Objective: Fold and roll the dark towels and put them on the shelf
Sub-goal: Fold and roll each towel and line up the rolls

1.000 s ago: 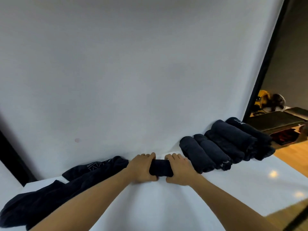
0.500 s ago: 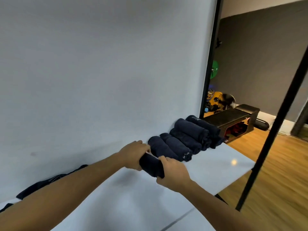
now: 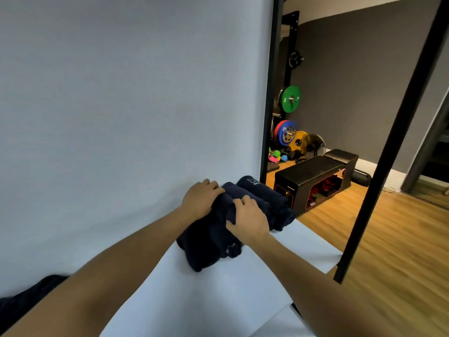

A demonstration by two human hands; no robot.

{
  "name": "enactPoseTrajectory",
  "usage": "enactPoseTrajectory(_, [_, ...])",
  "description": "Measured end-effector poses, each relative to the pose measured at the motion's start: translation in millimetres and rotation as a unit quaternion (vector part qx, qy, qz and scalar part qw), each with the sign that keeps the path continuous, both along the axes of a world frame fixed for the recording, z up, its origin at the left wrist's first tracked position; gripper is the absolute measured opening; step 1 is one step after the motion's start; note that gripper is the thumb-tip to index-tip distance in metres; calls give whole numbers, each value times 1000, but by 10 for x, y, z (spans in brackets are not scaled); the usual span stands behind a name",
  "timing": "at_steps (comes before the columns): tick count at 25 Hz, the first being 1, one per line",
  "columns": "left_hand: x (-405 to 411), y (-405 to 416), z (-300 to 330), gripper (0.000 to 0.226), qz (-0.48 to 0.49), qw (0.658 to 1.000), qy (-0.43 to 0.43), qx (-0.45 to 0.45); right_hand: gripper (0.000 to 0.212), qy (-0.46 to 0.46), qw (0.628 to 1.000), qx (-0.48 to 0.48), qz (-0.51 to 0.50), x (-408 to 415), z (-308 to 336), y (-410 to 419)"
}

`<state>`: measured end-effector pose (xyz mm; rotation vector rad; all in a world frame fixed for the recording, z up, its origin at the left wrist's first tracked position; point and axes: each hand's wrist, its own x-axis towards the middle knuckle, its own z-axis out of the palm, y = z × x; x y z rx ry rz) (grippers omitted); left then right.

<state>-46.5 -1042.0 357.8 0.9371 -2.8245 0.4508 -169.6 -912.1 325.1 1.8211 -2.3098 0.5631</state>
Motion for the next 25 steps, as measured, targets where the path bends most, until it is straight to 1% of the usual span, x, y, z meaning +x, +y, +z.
enactPoseTrajectory(3, [-183,-71,-308,51,35,997,4,70,53,45,998,39,23,-173,-151,-90])
enactPoseTrajectory(5, [-208,-117,-418,53,49,995,17,82,54,48,998,43,26,-198,-215,-120])
enactPoseTrajectory(8, [-151,-146,-423,62,40,994,26,98,53,55,997,47,22,-194,-167,-146])
enactPoseTrajectory(11, [126,-61,-407,68,35,996,20,80,46,84,996,38,11,-111,-86,-93])
enactPoseTrajectory(13, [383,37,-386,63,45,998,26,47,44,106,994,5,9,-34,-45,-47])
enactPoseTrajectory(16, [996,251,-317,55,81,994,61,33,46,121,992,-7,45,312,53,-14])
enactPoseTrajectory(19, [1825,520,-336,57,140,988,54,23,45,127,986,13,106,970,80,-55])
enactPoseTrajectory(22, [2654,790,-402,57,210,976,49,30,49,97,976,51,188,1745,-42,-122])
enactPoseTrajectory(25, [3590,1084,-510,54,310,949,35,38,51,56,953,99,279,2640,-231,-166])
